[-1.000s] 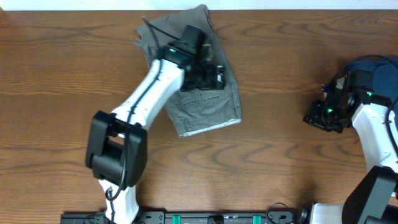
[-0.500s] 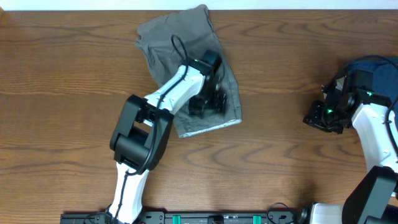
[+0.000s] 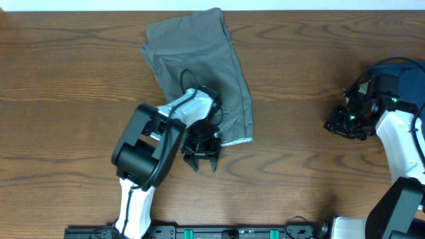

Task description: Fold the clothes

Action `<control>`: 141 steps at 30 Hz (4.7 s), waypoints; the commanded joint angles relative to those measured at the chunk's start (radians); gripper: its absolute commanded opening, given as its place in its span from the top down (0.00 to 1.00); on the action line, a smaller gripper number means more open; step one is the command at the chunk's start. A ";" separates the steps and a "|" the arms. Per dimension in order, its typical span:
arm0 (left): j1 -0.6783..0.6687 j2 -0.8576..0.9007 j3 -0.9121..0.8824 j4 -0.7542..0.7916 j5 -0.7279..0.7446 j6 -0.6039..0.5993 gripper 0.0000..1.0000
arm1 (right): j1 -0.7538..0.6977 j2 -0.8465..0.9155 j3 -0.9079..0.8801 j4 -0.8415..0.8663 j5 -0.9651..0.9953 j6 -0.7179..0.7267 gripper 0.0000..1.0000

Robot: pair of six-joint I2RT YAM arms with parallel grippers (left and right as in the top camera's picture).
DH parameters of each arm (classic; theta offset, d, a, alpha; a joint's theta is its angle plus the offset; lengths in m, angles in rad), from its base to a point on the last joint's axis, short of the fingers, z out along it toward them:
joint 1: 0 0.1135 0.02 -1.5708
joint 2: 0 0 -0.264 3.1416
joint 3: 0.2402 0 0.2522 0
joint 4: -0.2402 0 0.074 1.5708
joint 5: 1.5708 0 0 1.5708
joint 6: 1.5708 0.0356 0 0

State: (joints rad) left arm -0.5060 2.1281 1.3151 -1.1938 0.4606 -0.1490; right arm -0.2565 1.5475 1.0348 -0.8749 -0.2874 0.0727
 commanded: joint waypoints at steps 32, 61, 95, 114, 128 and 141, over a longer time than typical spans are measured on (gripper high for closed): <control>0.130 -0.331 -0.332 0.511 -0.148 -0.509 0.61 | 0.009 -0.005 0.006 0.018 0.003 -0.026 0.80; 0.134 -0.615 -0.298 -0.226 -0.147 -0.106 0.94 | 0.505 0.270 0.006 0.737 -0.161 0.249 0.20; 0.134 -0.615 -0.298 -0.184 -0.147 -0.118 0.94 | 0.574 0.744 0.296 1.247 -0.243 0.688 0.99; 0.380 -0.613 -0.298 0.552 -0.271 -0.189 0.94 | 0.180 0.498 0.296 0.433 -0.224 0.288 0.99; 0.497 -0.613 -0.298 0.577 -0.208 -0.219 0.18 | 0.184 0.328 0.296 -0.221 0.112 0.242 0.01; 0.457 -0.576 -0.322 0.495 -0.098 -0.220 0.18 | 0.110 0.326 0.472 -0.151 0.036 0.102 0.01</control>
State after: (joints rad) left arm -0.0341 1.5253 1.0080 -0.6991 0.3420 -0.3664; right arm -0.1307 1.8954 1.4338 -1.0225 -0.2264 0.2615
